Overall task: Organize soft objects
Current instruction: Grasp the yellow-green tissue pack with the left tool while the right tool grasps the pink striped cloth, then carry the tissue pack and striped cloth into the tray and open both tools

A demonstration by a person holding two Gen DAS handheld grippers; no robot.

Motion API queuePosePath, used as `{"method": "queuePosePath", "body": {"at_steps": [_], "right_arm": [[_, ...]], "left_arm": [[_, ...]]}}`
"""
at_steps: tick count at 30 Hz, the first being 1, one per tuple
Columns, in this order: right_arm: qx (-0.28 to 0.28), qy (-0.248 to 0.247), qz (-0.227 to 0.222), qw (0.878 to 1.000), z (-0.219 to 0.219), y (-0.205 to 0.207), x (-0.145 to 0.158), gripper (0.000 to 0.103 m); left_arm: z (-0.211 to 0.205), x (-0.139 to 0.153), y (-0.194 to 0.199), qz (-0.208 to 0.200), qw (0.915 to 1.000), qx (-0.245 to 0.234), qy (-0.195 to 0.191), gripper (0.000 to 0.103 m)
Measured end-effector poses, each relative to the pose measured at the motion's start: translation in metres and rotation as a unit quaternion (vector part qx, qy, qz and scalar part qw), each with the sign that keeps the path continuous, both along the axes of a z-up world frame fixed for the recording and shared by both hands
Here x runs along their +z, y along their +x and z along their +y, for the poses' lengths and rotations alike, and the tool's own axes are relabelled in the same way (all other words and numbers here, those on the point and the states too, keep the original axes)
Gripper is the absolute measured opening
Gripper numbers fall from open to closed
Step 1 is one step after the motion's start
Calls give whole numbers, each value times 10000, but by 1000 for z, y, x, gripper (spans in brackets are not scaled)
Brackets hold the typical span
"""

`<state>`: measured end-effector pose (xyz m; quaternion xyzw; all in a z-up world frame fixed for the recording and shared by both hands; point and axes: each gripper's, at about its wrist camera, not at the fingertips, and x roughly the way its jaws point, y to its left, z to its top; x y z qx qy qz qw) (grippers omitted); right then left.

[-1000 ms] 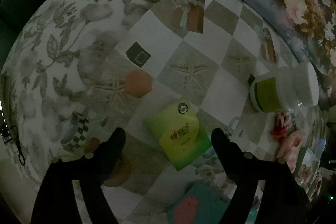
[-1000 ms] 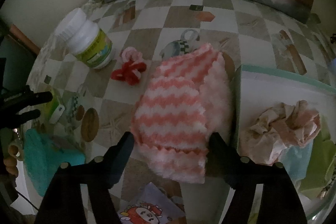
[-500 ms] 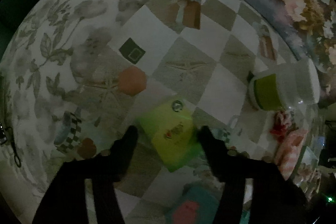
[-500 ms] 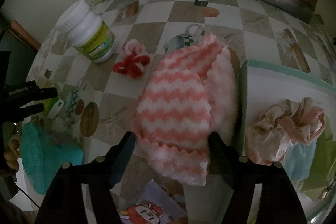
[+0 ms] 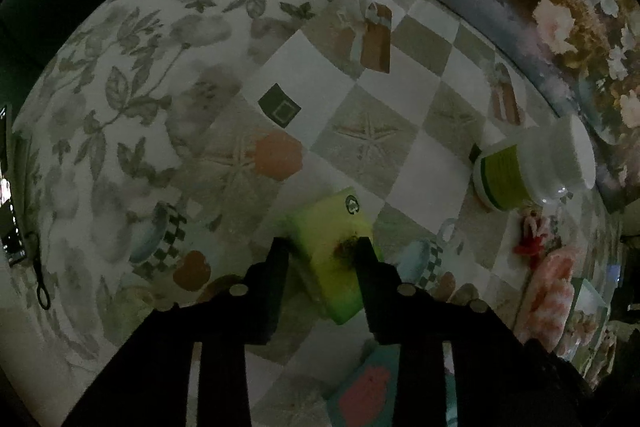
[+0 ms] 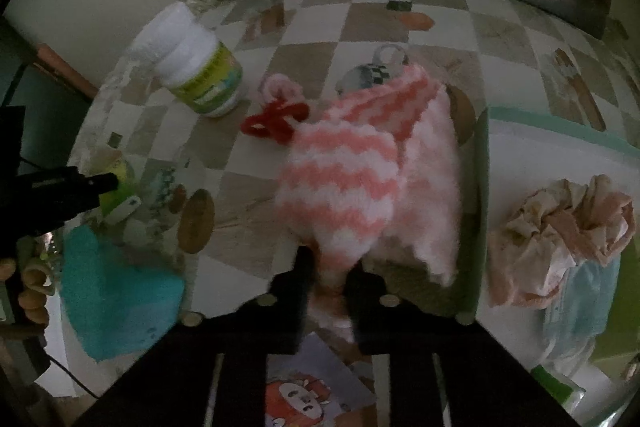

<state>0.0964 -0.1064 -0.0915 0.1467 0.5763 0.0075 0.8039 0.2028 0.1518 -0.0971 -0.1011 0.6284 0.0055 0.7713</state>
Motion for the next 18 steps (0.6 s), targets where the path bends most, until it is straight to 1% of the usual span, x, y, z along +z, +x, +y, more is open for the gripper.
{"method": "queuePosePath", "body": {"at_steps": [7, 11, 14, 16, 17, 18], "right_arm": [[24, 53, -179, 9998, 1, -6, 17, 12], [40, 63, -197, 9998, -1, -6, 18, 12], [0, 104, -192, 9998, -3, -7, 18, 12], [-17, 107, -181, 9998, -5, -8, 18, 12], [-22, 111, -178, 9998, -6, -9, 18, 12], [-23, 117, -172, 9998, -6, -9, 18, 12]], "left_arm": [[12, 4, -12, -45, 9997, 97, -226, 31], [12, 4, -15, -47, 9996, 104, -241, 30], [7, 1, -8, 5, 9996, 111, -248, 31], [8, -1, -5, 102, 9995, 121, -257, 37], [9, -3, -2, 159, 9995, 129, -222, 42], [10, -5, 0, 196, 9995, 140, -214, 50]]}}
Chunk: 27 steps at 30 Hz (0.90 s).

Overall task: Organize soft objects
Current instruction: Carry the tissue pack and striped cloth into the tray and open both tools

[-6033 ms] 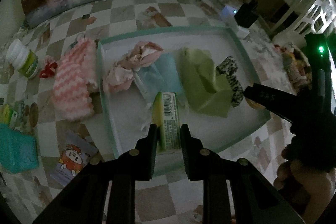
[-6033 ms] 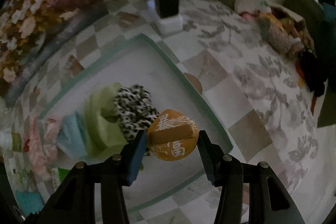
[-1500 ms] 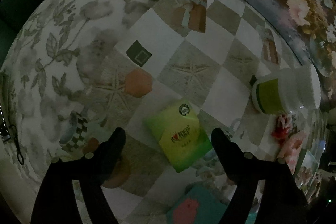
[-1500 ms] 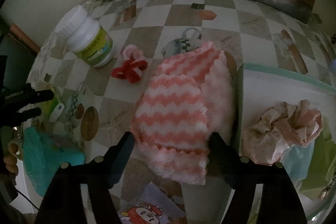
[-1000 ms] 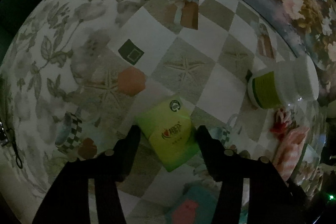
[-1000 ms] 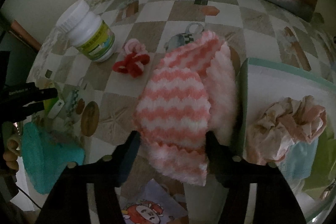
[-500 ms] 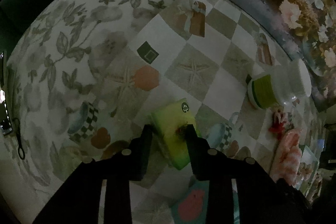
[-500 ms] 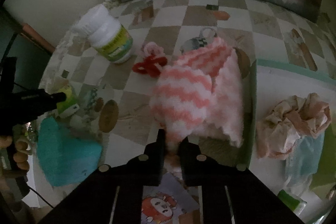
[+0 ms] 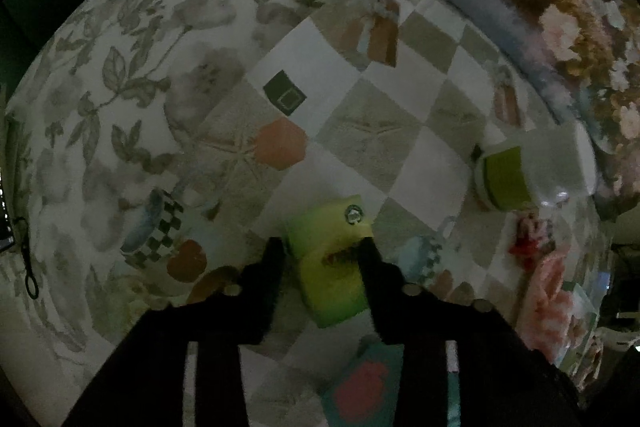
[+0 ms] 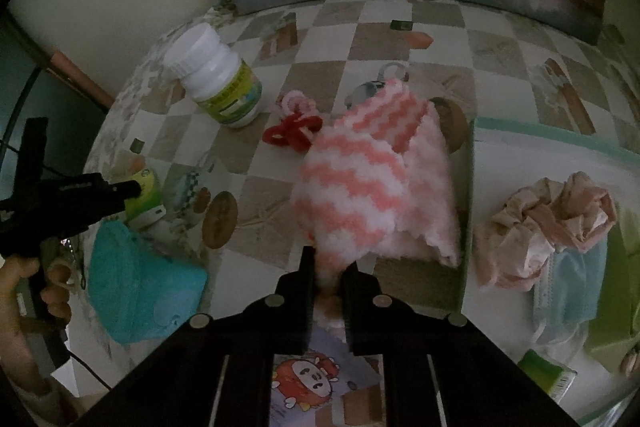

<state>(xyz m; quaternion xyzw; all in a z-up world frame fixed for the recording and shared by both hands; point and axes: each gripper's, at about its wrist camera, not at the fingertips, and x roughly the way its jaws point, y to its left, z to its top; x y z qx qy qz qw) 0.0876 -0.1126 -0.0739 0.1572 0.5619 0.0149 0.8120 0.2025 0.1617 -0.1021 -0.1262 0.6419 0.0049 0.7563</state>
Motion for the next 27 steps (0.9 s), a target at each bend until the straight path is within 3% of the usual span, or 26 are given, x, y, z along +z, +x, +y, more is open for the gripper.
{"method": "queuePosePath", "body": {"at_steps": [2, 5, 13, 14, 17, 22, 27], "right_arm": [[-8, 6, 5, 10000, -1, 0, 0, 12], [-12, 14, 14, 10000, -2, 0, 0, 12], [-89, 46, 72, 9999, -6, 1, -2, 12], [-92, 50, 80, 9999, -6, 1, -3, 12], [-104, 76, 102, 9999, -7, 1, -4, 12], [-120, 131, 115, 9998, -8, -1, -4, 12], [-131, 185, 40, 9997, -8, -3, 1, 12]], "left_arm": [[1, -3, 5, 118, 9999, 41, -54, 60], [2, -10, 13, 301, 9993, 45, -231, 62], [-14, -15, 35, 541, 9982, -221, 91, 70], [-16, -15, 35, 519, 9983, -250, 131, 69], [-23, -11, 35, 442, 9983, -291, 234, 27], [-13, 0, 22, 364, 9993, -106, 54, 24], [6, 33, 6, -48, 9998, 137, -96, 24]]}}
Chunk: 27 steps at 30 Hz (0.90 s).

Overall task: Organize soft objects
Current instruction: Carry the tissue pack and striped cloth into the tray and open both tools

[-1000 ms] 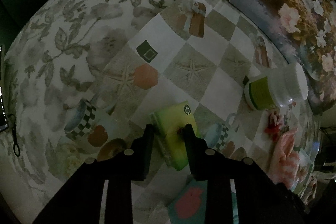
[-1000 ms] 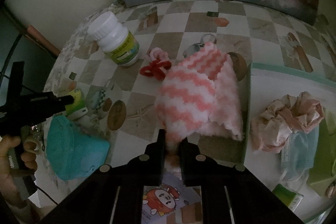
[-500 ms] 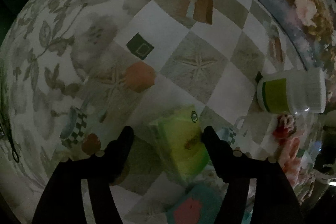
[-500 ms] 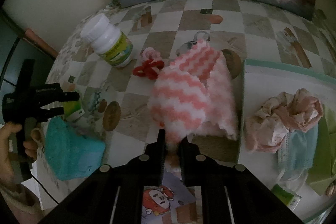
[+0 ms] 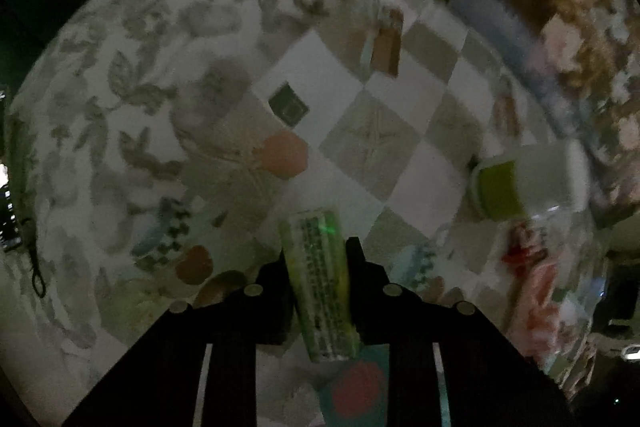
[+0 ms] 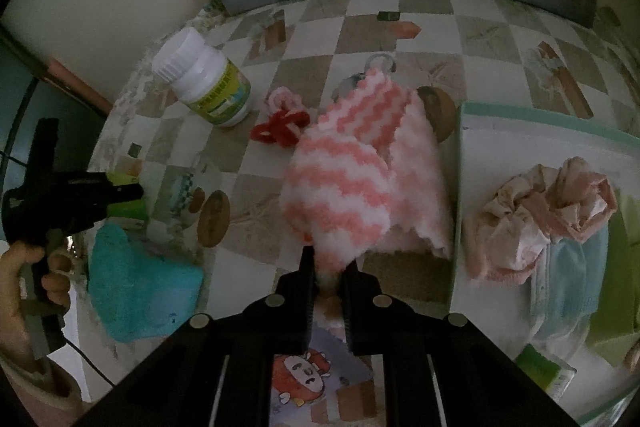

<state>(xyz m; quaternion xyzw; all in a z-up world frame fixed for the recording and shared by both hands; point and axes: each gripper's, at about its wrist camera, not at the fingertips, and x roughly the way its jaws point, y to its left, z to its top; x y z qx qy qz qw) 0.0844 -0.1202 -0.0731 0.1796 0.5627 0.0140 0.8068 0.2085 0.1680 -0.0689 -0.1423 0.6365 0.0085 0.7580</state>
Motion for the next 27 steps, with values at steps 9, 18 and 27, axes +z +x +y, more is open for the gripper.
{"method": "queuePosePath", "body": {"at_steps": [9, 18, 27], "right_arm": [[-150, 200, -464, 9986, -8, -9, 33, 12], [-705, 130, -1207, 9901, -47, -31, 94, 12], [-1489, 122, -1922, 9699, -103, -72, 147, 12]], "left_arm": [[-14, 82, -36, -1048, 9940, 58, -309, 24], [-99, 132, -66, -1695, 9824, -499, -602, 24], [-176, 144, -93, -1948, 9702, -1298, -622, 24]]}}
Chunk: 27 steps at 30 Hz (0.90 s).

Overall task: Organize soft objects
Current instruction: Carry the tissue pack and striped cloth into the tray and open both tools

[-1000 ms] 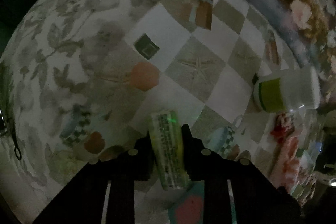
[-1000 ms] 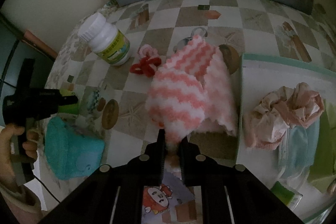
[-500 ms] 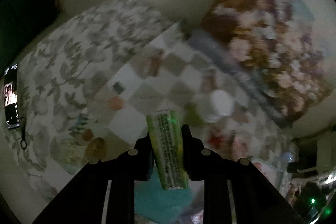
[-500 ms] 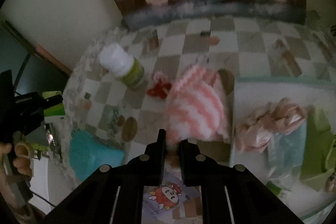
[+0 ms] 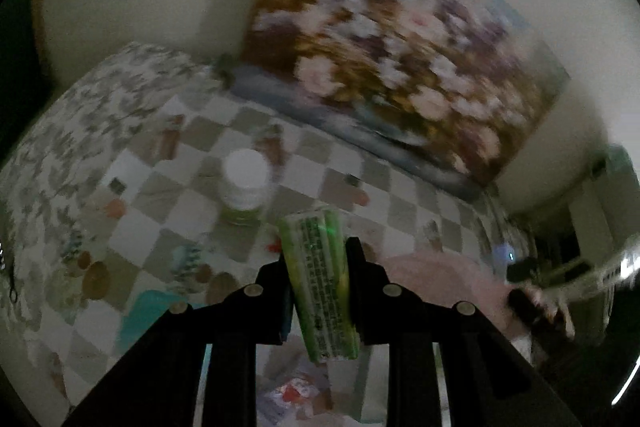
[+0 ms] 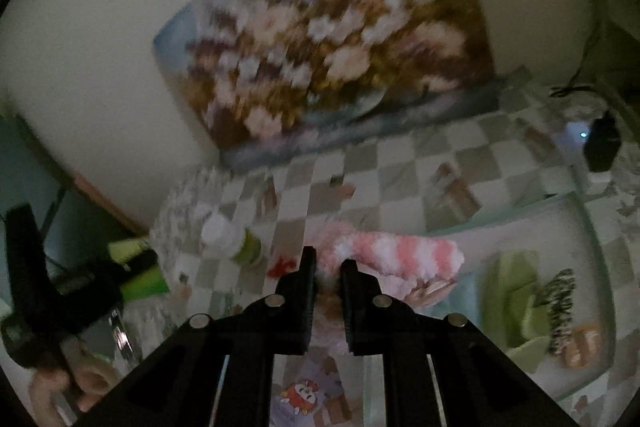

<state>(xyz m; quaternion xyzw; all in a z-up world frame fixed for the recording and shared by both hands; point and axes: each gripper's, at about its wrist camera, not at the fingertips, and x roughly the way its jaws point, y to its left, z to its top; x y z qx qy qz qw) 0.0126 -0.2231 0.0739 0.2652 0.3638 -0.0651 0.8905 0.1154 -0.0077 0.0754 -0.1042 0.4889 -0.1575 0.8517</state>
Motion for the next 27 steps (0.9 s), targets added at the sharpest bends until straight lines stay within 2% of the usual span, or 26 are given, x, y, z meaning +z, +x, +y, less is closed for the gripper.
{"method": "queuePosePath", "body": {"at_steps": [9, 16, 21, 27], "right_arm": [[-916, -266, -546, 9939, -47, -59, 43, 12], [-1394, -632, -514, 9869, -67, -82, 56, 12], [-1515, -711, 21, 9859, -80, -75, 32, 13], [-1490, -208, 891, 9846, -99, -58, -30, 13]], "left_arm": [[-52, -7, -22, 47, 9975, -705, 93, 25], [-91, -15, -39, 127, 9926, -1204, 127, 25], [-127, -35, -54, 306, 9852, -1669, 251, 25], [-158, -73, -61, 664, 9765, -2006, 432, 25]]}}
